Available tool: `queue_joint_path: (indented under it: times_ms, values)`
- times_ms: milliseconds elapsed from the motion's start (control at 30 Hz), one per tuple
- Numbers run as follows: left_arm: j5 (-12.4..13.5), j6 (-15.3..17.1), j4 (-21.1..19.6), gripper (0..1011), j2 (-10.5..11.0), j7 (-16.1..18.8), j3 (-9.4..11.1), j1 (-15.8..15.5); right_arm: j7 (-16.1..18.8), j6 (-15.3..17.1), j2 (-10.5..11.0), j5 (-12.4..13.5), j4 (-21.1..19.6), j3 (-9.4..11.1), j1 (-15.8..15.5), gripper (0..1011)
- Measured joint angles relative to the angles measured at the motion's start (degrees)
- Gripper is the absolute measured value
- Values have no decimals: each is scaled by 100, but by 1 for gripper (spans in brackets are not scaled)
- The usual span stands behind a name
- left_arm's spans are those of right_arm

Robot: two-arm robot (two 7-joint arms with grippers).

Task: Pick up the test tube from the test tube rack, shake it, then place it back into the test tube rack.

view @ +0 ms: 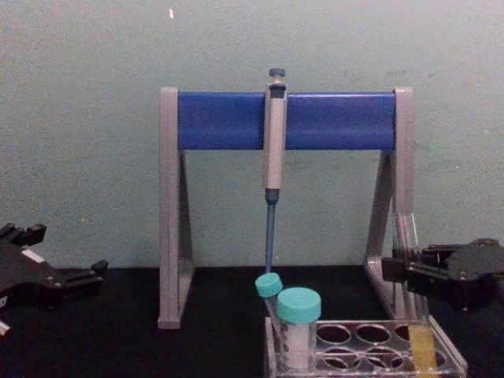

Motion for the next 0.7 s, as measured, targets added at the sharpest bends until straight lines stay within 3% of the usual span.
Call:
queue_joint_path:
  times_ms: [533, 700]
  values:
    - [0, 0, 0, 1001, 0, 0, 0, 0, 36, -41, 5, 13, -4, 5, -11, 238]
    - [0, 0, 0, 1001, 0, 0, 0, 0, 161, -250, 26, 204, -113, 101, -69, 237]
